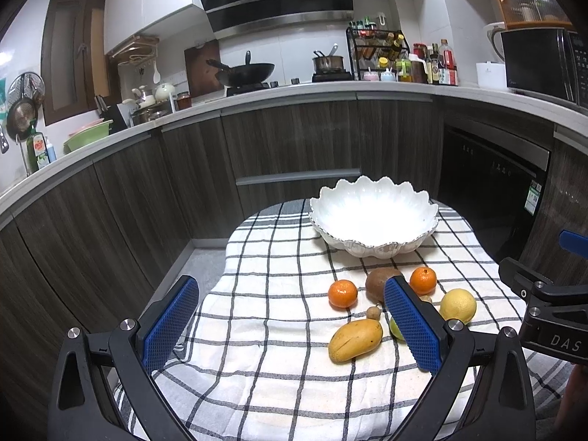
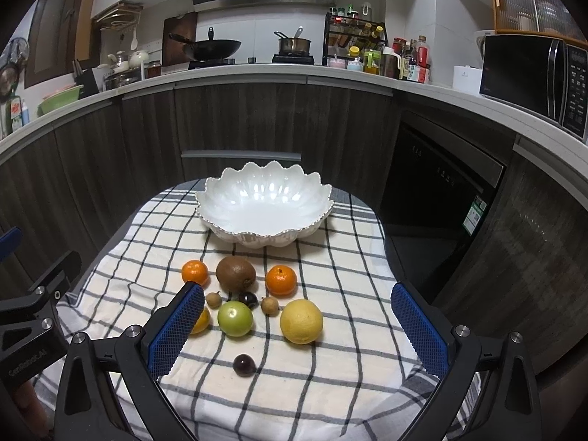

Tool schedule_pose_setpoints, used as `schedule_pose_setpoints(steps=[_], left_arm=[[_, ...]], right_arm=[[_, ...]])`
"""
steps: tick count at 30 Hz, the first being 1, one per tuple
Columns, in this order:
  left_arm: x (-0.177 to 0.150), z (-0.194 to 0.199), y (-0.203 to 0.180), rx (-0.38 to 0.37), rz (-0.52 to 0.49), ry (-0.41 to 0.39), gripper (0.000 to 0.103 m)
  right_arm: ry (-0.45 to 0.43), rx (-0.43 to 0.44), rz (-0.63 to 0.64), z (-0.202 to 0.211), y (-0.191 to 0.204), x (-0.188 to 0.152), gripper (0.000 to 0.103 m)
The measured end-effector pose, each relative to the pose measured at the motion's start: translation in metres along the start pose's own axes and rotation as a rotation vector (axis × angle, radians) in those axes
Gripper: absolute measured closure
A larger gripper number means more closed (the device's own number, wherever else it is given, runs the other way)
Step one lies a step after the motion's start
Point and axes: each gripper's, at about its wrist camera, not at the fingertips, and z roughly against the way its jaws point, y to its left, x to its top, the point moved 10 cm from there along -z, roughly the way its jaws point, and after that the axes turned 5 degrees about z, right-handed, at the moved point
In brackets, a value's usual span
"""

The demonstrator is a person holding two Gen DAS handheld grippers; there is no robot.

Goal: Organize fruits
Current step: 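Lower the left gripper toward the mango while the right gripper approaches the grapefruit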

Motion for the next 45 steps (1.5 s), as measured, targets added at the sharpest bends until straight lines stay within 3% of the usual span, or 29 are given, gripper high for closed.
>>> schedule_pose_setpoints(steps=[19, 41, 45], left_arm=[[-0.004, -0.064, -0.012, -0.039, 0.007, 0.089, 0.000], [-0.085, -0.135, -0.049, -0.093, -0.074, 0.320, 0.002], [-0.102, -0.146, -0.054, -0.099, -0.096, 0.374, 0.014]], right_arm=[[0.059, 0.011, -0.001, -0.060, -0.002, 0.000, 0.000], [0.239, -0.032, -0.004, -0.133, -0.015, -0.059, 0.002], [0.276, -0.037, 0.001, -0.143, -0.016, -0.069, 0.007]])
